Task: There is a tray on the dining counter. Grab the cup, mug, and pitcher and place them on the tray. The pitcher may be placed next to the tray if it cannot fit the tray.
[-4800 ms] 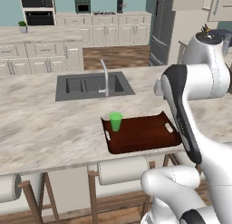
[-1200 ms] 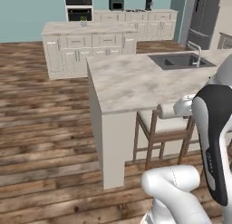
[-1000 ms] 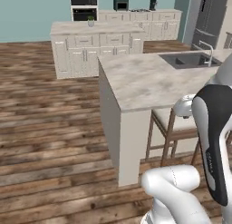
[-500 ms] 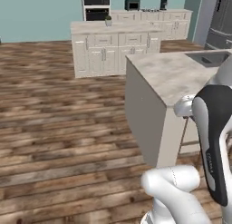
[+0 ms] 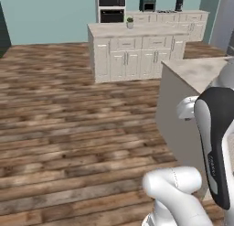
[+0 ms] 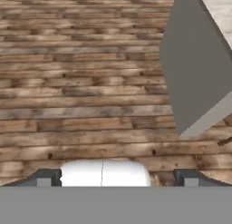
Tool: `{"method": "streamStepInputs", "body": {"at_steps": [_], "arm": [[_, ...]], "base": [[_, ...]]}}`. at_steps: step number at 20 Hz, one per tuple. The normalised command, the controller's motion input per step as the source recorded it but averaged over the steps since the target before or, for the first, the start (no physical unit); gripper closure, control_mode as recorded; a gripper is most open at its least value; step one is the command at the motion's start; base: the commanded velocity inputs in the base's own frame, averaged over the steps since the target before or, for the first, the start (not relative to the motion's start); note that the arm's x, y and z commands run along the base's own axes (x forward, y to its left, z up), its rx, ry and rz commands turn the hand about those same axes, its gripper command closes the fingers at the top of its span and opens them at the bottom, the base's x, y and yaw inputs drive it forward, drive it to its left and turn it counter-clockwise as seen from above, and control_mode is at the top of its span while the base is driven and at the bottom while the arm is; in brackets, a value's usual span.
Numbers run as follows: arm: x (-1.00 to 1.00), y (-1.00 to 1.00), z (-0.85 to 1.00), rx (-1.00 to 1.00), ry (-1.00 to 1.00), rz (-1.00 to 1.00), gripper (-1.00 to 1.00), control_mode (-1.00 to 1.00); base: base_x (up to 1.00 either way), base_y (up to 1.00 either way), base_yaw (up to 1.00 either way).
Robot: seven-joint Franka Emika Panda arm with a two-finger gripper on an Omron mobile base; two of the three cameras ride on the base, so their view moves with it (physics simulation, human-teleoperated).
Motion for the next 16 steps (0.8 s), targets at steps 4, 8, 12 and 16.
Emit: {"method": "streamStepInputs", "body": {"at_steps": [4,8,12,16], "arm": [[0.00,0.00,0.00,0.00,0.00,0.00,-1.00,1.00],[0.00,0.00,0.00,0.00,0.00,0.00,-1.00,1.00],[0.00,0.00,0.00,0.00,0.00,0.00,-1.00,1.00],[0.00,0.00,0.00,0.00,0.00,0.00,-1.00,1.00]], "base": [[1.00,1.00,-0.02],[1.00,1.00,-0.05],[1.00,1.00,-0.07],[1.00,1.00,-0.12]]}}
